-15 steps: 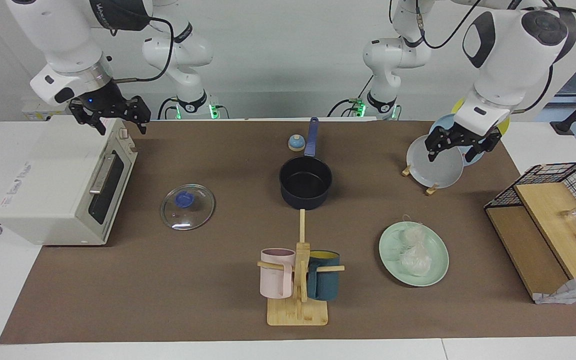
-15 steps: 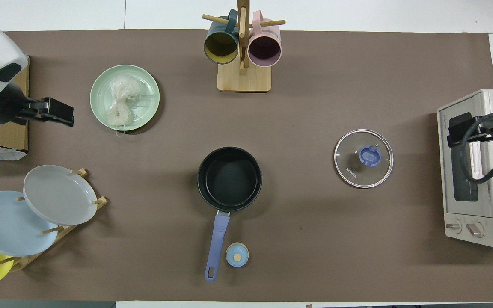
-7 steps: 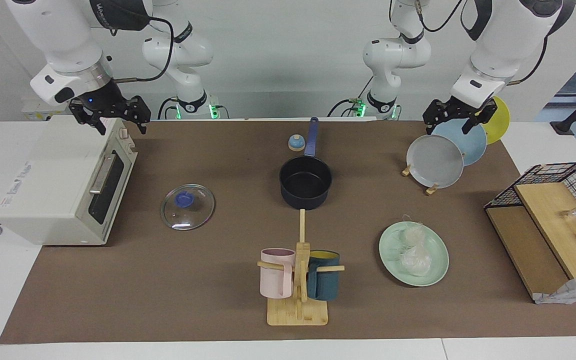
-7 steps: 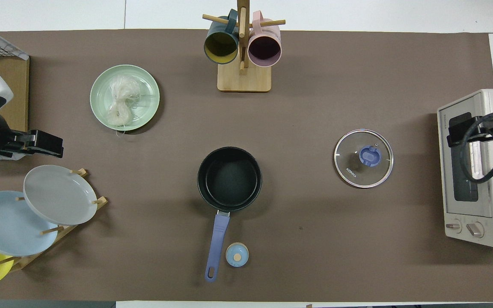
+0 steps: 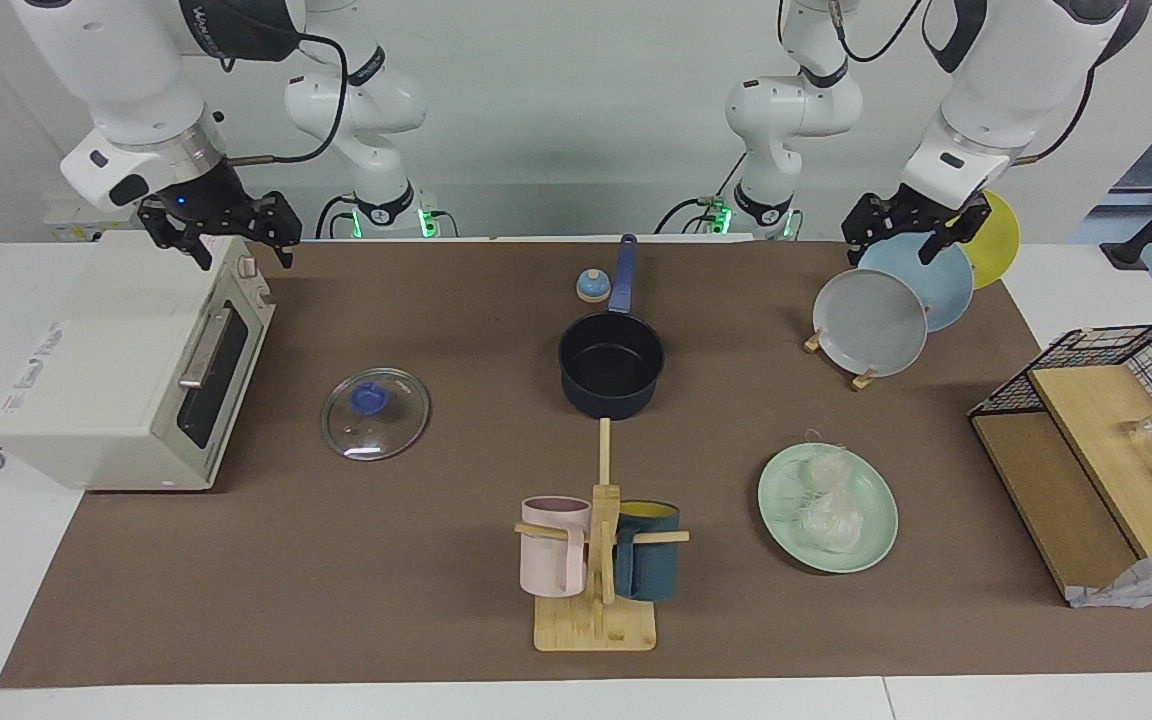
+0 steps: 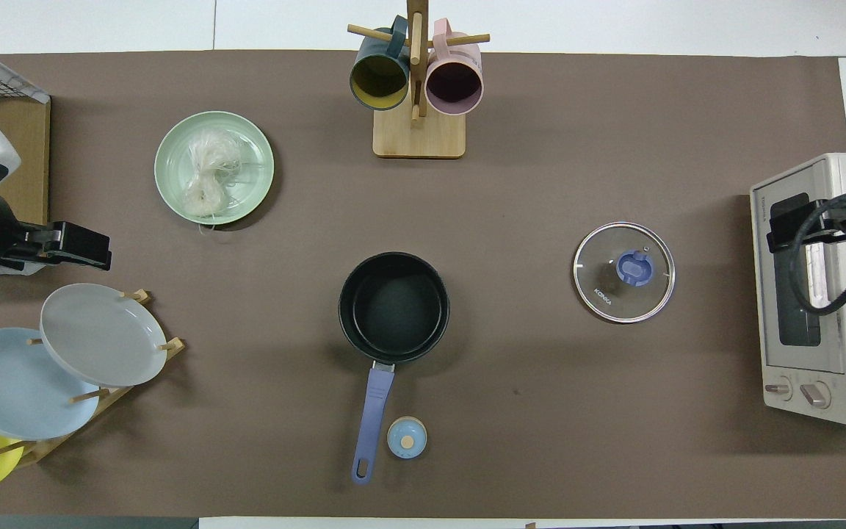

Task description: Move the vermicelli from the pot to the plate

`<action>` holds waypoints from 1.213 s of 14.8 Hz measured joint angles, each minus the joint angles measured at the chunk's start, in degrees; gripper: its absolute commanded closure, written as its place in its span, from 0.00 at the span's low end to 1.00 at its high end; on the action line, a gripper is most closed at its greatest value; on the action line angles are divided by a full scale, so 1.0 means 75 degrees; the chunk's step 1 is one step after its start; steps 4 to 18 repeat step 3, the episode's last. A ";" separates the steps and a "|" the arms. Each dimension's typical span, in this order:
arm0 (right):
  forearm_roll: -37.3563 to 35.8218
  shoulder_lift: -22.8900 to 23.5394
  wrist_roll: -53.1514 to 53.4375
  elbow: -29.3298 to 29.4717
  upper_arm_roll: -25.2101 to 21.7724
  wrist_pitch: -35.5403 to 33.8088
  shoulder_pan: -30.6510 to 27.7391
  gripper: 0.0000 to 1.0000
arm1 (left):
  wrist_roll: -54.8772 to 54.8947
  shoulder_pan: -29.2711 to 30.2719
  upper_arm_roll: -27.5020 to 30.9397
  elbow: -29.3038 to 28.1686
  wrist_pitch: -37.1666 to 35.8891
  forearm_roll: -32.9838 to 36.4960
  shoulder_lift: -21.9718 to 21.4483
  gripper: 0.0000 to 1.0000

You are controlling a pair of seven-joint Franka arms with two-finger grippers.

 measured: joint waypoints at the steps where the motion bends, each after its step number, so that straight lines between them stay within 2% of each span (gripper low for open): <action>1: 0.0000 0.0000 0.0000 0.0000 0.0000 0.0000 0.0000 0.00 | -0.0020 0.0000 0.0002 0.0000 -0.0006 -0.0012 0.0001 0.00; 18: 0.0000 0.0000 0.0000 0.0000 0.0000 0.0000 0.0000 0.00 | -0.0046 0.0000 0.0003 0.0000 -0.0010 -0.0019 0.0002 0.00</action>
